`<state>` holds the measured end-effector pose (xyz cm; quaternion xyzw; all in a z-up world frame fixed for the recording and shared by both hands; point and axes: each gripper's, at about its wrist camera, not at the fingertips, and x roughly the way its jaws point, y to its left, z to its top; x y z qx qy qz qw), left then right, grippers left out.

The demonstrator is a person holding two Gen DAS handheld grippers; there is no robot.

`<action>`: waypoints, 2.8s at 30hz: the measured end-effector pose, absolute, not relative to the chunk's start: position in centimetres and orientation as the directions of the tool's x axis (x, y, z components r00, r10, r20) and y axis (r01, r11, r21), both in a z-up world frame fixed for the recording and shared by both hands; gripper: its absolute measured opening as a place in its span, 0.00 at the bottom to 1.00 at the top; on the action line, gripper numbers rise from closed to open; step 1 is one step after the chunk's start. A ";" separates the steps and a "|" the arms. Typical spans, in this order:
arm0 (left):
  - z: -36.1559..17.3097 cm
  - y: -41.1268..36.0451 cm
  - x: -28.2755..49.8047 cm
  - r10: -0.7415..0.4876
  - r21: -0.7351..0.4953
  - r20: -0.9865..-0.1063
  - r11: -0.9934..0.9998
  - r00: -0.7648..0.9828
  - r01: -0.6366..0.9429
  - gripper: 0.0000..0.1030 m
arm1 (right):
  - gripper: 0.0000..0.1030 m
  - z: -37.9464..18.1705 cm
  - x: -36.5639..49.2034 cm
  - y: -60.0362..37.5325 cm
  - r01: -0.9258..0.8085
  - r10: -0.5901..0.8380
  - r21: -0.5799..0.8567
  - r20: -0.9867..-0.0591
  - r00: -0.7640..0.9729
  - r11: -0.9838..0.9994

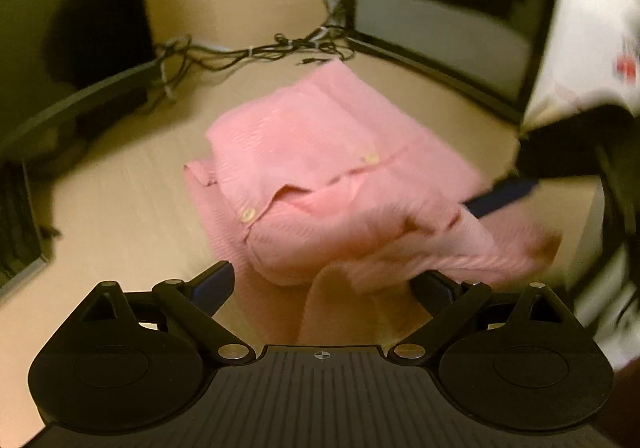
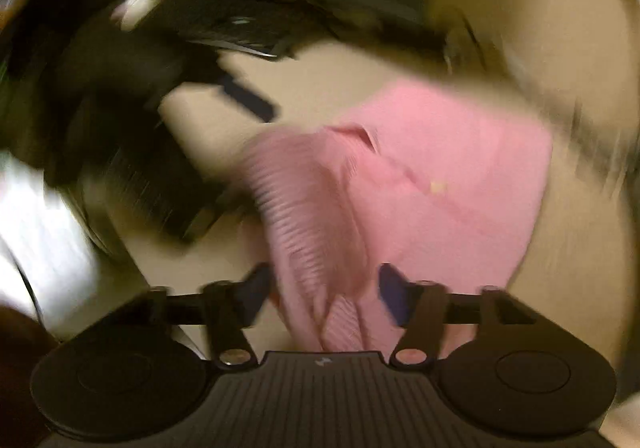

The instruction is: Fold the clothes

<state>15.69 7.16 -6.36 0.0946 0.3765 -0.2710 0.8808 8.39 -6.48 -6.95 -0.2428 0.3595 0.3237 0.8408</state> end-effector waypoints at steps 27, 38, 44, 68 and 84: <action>-2.8 13.4 16.7 -0.606 -0.291 -0.582 0.777 0.541 0.558 0.97 | 0.45 -2.2 25.4 -3.4 -0.897 0.255 -0.254 -0.899 0.357 0.361; -1.3 8.7 21.8 -0.564 -0.226 -0.639 0.788 0.524 0.573 0.97 | 0.84 0.8 27.3 -10.3 -0.703 0.398 -0.236 -0.685 0.610 0.671; -2.0 5.0 25.9 -0.519 -0.165 -0.676 0.799 0.524 0.578 0.97 | 0.85 1.3 25.0 -15.1 -0.545 0.388 -0.113 -0.584 0.713 0.831; -4.7 -1.2 37.6 -0.610 -0.296 -0.734 0.684 0.299 0.667 0.97 | 0.99 -4.3 23.9 -20.3 -0.316 0.498 0.388 -0.725 0.476 0.866; -7.5 8.0 30.4 -0.663 -0.544 -0.702 0.735 0.260 0.406 0.97 | 0.45 -4.1 30.8 -15.0 -0.303 0.245 0.057 -0.736 0.631 0.951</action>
